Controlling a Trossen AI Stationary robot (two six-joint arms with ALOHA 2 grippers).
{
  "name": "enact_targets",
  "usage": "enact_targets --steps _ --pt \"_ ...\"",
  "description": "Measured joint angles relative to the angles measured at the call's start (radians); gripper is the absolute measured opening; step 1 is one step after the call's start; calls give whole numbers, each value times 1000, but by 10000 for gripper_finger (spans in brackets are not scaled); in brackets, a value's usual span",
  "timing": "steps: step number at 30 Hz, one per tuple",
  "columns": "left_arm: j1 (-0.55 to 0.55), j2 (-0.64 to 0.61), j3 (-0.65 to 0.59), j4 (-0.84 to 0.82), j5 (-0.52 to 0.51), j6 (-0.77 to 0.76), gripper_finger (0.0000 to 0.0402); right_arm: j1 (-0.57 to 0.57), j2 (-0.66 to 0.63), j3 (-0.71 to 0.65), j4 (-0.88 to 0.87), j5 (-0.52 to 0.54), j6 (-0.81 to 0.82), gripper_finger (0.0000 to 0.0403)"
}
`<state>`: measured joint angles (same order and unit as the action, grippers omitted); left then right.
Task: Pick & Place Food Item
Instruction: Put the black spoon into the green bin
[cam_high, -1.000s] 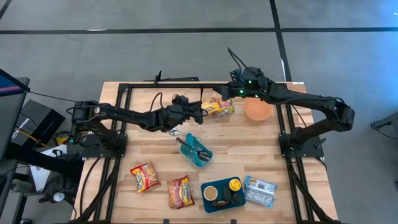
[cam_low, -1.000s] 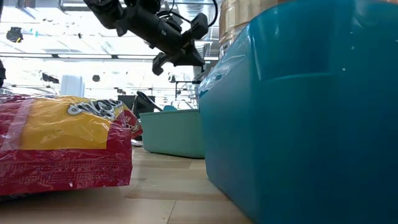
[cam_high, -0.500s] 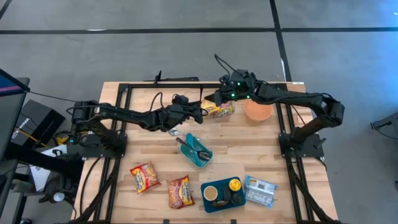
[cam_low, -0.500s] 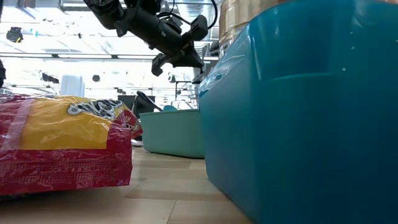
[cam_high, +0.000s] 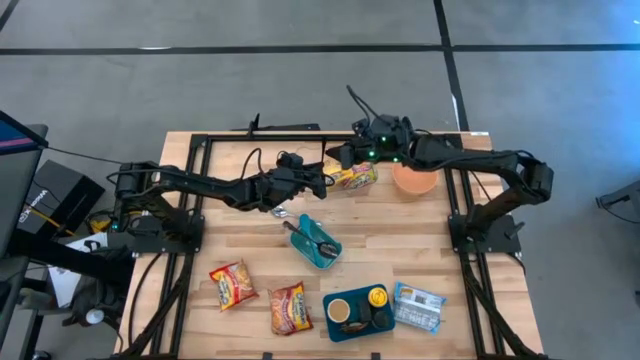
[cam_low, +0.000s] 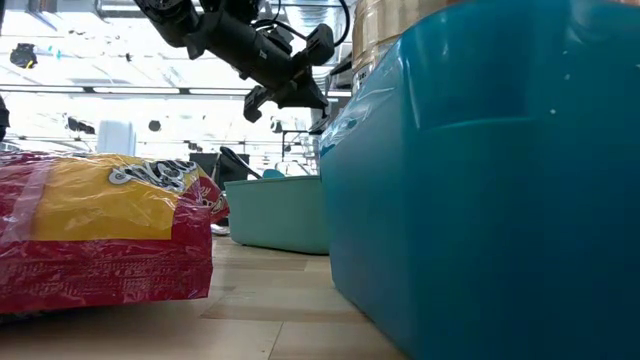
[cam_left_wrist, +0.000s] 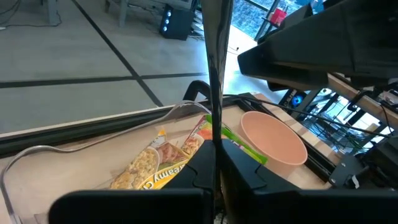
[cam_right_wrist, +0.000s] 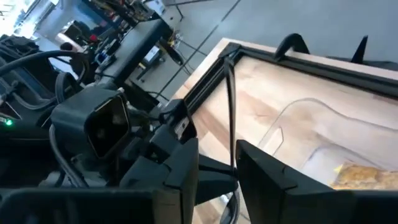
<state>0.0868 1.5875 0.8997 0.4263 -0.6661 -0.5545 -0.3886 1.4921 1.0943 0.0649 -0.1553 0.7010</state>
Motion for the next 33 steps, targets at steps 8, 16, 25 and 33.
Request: enact_targets --steps 8,16,25,33 --pt "0 0 0 0 0 0 4 12 0 0 28 49 -3 88" --pt "0 0 0 0 0 -4 4 12 0 0 26 78 -2 77" --pt "-2 -1 5 8 27 -34 4 12 0 0 25 86 -4 76" --pt "-2 -1 23 8 28 -26 4 29 0 0 21 112 -21 76"
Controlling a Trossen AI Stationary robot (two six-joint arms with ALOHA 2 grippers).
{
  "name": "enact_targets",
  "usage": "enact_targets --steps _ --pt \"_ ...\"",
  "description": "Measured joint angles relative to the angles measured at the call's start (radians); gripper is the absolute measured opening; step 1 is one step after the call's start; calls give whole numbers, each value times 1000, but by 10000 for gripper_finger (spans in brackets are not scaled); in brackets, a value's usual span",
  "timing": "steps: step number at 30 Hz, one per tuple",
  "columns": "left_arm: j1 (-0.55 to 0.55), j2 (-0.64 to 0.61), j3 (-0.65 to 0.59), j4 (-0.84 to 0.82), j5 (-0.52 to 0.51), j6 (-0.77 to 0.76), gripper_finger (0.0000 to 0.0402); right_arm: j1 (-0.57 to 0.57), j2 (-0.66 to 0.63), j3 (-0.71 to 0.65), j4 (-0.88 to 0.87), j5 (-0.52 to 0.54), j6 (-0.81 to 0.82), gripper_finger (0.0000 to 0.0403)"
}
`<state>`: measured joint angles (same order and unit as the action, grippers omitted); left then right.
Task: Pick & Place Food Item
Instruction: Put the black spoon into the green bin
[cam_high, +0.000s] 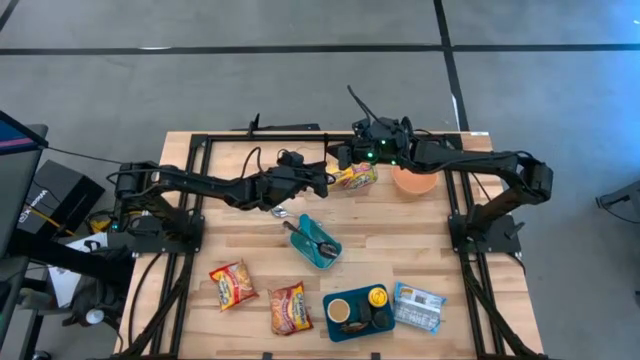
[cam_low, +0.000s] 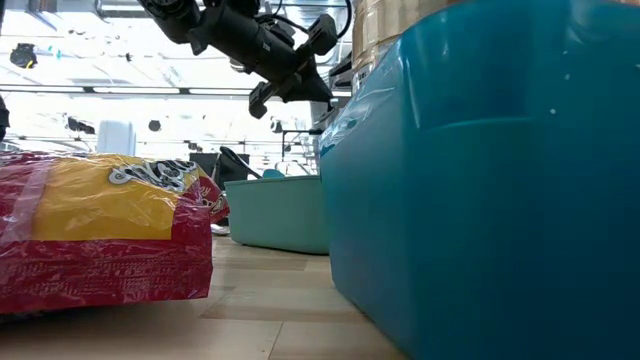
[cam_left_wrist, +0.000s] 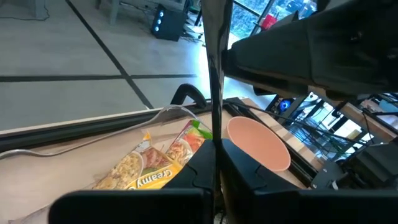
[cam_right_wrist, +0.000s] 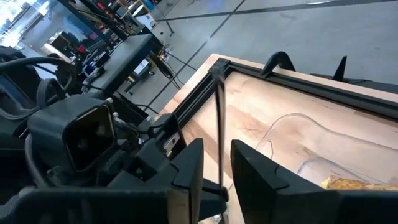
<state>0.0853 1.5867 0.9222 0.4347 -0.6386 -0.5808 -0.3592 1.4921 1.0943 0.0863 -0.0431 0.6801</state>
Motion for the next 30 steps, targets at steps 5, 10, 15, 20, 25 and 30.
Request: enact_targets --steps 5,10,15,20,25,30 --pt "0 0 0 0 0 0 3 6 0 0 -1 29 -2 76" --pt "0 0 0 0 0 -3 4 30 0 0 1 76 -7 76" --pt "0 0 0 0 0 -3 2 45 1 0 0 94 -7 76" --pt "-4 0 0 -1 0 -3 5 45 23 -3 0 96 -2 76" --pt "-6 0 0 -1 1 -3 3 45 42 -2 23 95 -1 76" --pt "-6 0 0 -1 1 -2 4 45 48 0 29 95 1 76"
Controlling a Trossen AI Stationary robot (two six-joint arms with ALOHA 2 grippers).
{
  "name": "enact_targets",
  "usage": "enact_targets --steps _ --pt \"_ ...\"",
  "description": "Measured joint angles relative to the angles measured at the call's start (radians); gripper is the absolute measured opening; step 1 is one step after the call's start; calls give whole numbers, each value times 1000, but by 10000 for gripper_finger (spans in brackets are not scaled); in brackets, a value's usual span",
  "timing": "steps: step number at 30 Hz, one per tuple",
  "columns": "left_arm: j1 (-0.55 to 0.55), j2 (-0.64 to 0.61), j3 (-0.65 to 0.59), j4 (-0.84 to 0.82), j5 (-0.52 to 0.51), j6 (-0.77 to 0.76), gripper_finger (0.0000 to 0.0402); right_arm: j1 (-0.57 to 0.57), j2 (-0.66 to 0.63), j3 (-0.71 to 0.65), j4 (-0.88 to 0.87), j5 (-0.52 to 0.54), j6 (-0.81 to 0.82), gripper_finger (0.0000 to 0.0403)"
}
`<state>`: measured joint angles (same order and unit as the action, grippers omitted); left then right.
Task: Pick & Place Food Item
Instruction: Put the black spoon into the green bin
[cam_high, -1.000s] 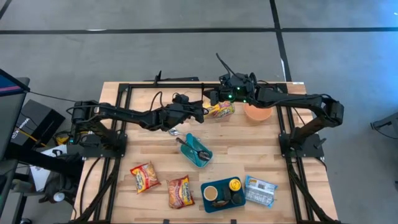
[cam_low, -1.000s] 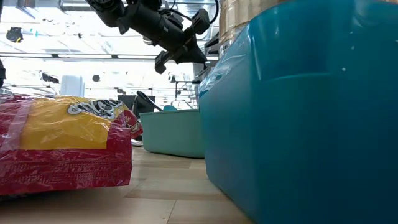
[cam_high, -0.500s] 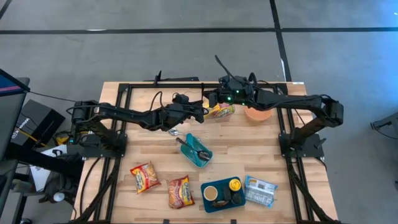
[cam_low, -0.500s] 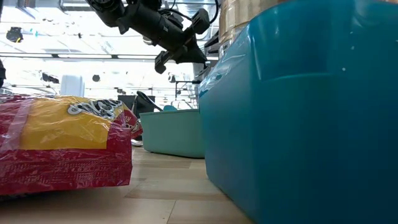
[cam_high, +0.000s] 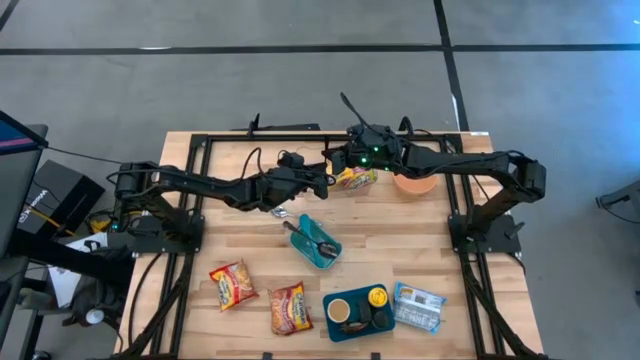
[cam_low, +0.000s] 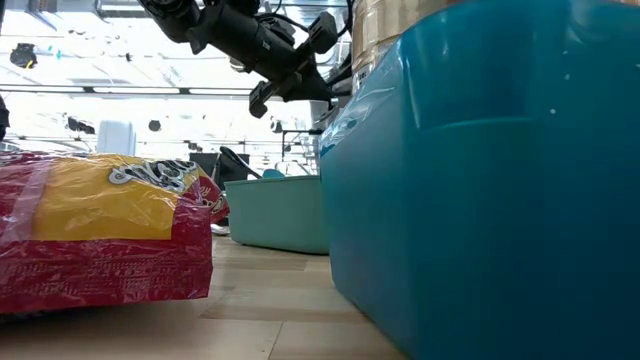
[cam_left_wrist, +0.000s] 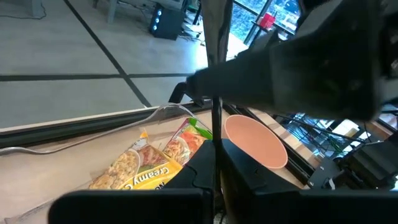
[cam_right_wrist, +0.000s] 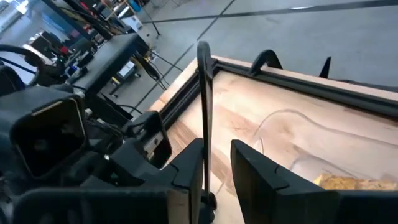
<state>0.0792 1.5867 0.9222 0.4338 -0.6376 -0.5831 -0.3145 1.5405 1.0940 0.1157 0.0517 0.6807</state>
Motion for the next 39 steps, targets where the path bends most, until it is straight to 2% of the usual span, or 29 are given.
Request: enact_targets --steps 7,16,21,26,31,39 --pt "0 0 0 0 15 1 5 0 -1 -1 2 -1 0 64" --pt "0 0 0 -1 14 2 9 0 -1 -1 5 -2 0 7" --pt "0 0 0 0 17 2 23 0 -1 -1 5 -1 0 5" --pt "7 0 0 -1 62 12 41 0 -1 -1 -6 -7 -14 3" --pt "20 -17 0 -25 139 46 77 -3 -3 0 -28 -28 -44 2" --pt "18 -130 2 -193 145 47 116 -24 -14 0 -72 -50 -90 1"
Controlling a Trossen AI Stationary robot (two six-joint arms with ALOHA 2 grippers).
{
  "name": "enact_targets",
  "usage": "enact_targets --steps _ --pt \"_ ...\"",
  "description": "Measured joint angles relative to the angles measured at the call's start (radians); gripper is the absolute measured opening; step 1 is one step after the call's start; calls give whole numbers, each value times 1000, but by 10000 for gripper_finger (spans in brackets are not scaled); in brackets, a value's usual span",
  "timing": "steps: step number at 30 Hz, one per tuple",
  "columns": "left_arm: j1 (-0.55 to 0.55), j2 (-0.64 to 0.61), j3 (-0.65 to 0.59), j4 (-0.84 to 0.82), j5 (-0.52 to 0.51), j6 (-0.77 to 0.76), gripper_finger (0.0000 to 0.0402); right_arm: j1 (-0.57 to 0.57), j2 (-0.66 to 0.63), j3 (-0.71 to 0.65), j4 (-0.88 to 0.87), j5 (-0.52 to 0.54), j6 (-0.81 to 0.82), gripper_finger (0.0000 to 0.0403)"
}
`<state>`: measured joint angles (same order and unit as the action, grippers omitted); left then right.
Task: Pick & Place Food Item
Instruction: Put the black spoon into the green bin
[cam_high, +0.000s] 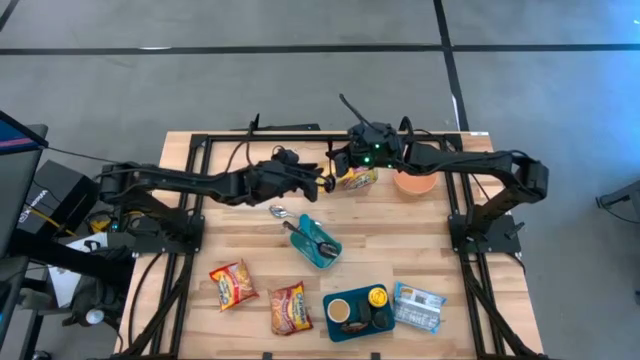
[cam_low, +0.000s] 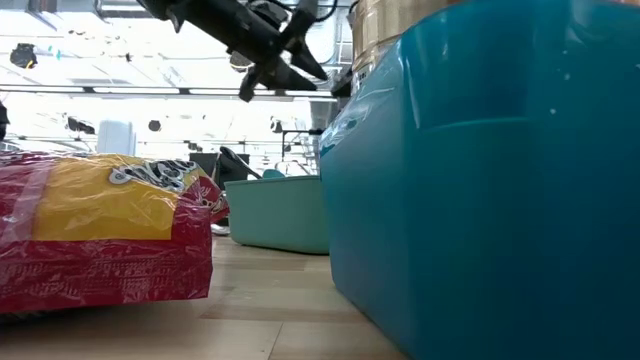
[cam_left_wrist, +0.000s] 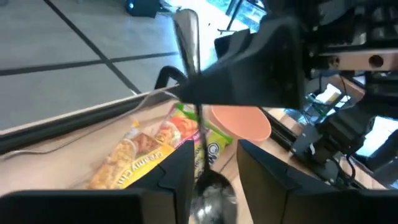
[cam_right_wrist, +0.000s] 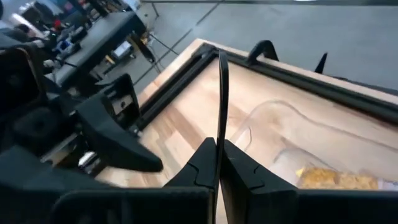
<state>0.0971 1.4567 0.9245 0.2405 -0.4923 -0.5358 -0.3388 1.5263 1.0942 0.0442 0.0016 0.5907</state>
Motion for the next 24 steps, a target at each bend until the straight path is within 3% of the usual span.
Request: enact_targets --steps 10,18,24 --pt "9 -133 -2 -156 29 23 115 -53 -3 0 -58 -167 -92 1" --pt "103 -154 -1 -159 377 53 107 -57 -3 0 -100 -327 -208 0" --pt "153 -155 -1 -155 528 48 106 -47 -3 0 -126 -414 -255 0"
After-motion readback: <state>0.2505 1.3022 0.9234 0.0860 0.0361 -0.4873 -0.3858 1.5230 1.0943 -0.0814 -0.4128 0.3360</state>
